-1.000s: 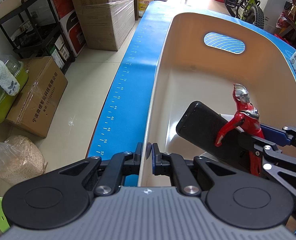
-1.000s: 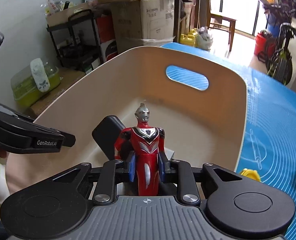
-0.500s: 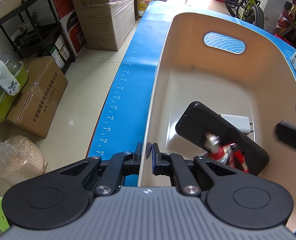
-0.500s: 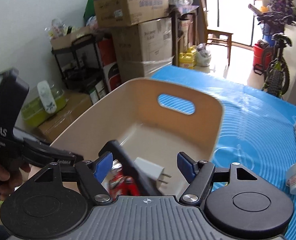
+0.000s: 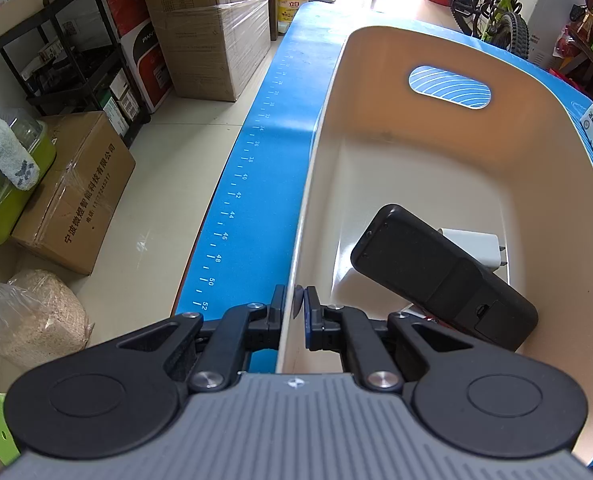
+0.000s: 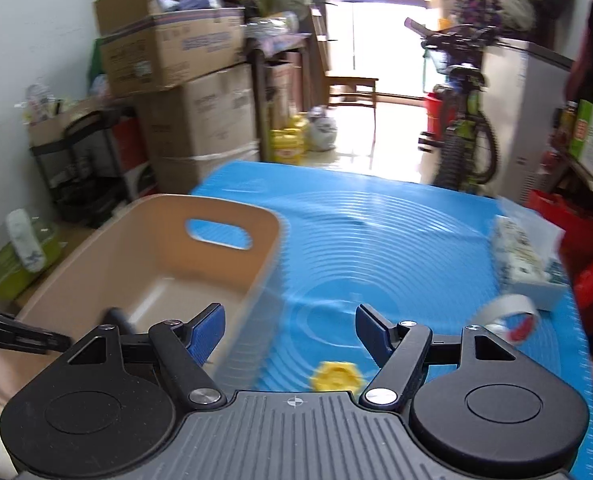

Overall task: Organize rigid objects
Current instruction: 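Move the right gripper to the green ointment tin and grasp it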

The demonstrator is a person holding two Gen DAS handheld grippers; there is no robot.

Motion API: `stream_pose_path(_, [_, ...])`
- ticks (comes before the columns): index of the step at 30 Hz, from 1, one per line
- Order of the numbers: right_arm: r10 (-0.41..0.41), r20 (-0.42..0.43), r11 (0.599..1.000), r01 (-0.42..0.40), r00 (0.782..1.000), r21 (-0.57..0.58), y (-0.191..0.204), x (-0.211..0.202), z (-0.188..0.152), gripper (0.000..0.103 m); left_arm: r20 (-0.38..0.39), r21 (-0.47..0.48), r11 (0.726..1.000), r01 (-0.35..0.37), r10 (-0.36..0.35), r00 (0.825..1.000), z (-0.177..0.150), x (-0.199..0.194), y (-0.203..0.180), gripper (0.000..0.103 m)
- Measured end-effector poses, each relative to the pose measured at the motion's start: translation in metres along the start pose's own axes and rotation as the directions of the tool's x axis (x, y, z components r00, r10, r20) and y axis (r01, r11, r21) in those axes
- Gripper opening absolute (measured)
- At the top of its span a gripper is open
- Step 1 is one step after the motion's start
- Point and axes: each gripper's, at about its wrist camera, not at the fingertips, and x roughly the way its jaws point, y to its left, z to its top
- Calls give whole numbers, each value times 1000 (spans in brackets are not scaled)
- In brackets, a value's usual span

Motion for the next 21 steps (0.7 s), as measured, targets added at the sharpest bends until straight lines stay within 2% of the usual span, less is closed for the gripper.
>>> stream_pose_path(3, [-48, -24, 999, 48, 999, 20, -21, 6, -10, 77, 0, 0, 1000, 0, 0, 1000, 0, 0, 0, 10])
stream_pose_path(7, [-63, -82, 997, 68, 995, 48, -40, 21, -23, 77, 0, 0, 1000, 0, 0, 1000, 0, 0, 0, 10])
stream_pose_path(21, [-41, -268, 999, 33, 963, -37, -44, 61, -61, 77, 0, 1, 1000, 0, 0, 1000, 0, 0, 0, 10])
